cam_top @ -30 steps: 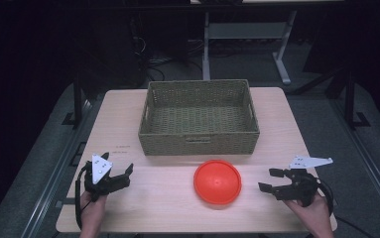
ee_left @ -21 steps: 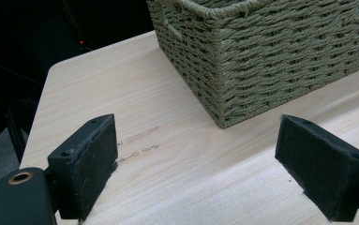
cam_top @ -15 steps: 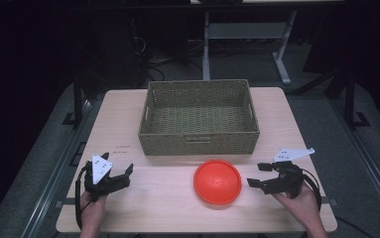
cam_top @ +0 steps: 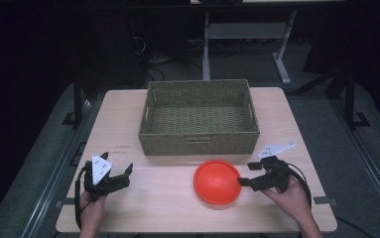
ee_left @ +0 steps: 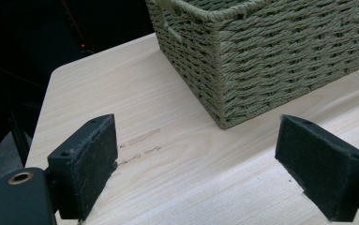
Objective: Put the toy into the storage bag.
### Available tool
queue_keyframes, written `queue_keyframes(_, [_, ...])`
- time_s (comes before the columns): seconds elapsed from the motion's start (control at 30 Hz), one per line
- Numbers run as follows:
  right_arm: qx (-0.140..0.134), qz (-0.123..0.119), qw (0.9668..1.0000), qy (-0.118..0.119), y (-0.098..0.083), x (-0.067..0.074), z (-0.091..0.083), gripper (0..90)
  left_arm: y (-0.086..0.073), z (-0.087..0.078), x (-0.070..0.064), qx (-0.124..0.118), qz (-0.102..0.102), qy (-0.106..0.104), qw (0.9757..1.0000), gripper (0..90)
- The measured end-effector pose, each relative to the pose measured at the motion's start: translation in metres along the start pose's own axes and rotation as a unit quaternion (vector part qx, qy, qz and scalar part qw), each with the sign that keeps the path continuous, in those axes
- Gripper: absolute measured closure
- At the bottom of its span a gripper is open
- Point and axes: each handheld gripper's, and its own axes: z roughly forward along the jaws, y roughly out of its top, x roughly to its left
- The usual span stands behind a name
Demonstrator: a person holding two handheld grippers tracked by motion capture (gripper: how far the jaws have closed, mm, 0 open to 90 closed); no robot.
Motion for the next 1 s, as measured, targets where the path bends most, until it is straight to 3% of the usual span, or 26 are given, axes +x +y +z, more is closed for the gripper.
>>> queue_keyframes(0.07, [0.009,-0.007,0.9999,-0.001,0.003,0.001,0.004,26.9,0.0,0.0,0.0,0.001,0.001,0.001,1.0,12.7])
queue_keyframes(0.2, [0.016,-0.002,0.9999,0.003,0.006,0.001,0.009,28.5,0.0,0.0,0.0,-0.001,-0.002,0.0,1.0,12.7])
queue_keyframes(0.33, [0.032,0.0,0.9994,-0.012,0.007,-0.002,0.018,32.2,0.0,0.0,0.0,-0.001,-0.007,0.0,1.0,12.7])
queue_keyframes(0.6, [0.053,0.009,0.9985,-0.01,0.011,-0.01,0.033,37.4,0.0,0.0,-0.001,0.001,0.0,-0.001,1.0,12.7])
queue_keyframes(1.0, [0.062,0.031,0.9976,0.001,0.011,-0.02,0.045,43.3,0.0,-0.001,-0.001,-0.001,0.0,-0.002,1.0,12.7])
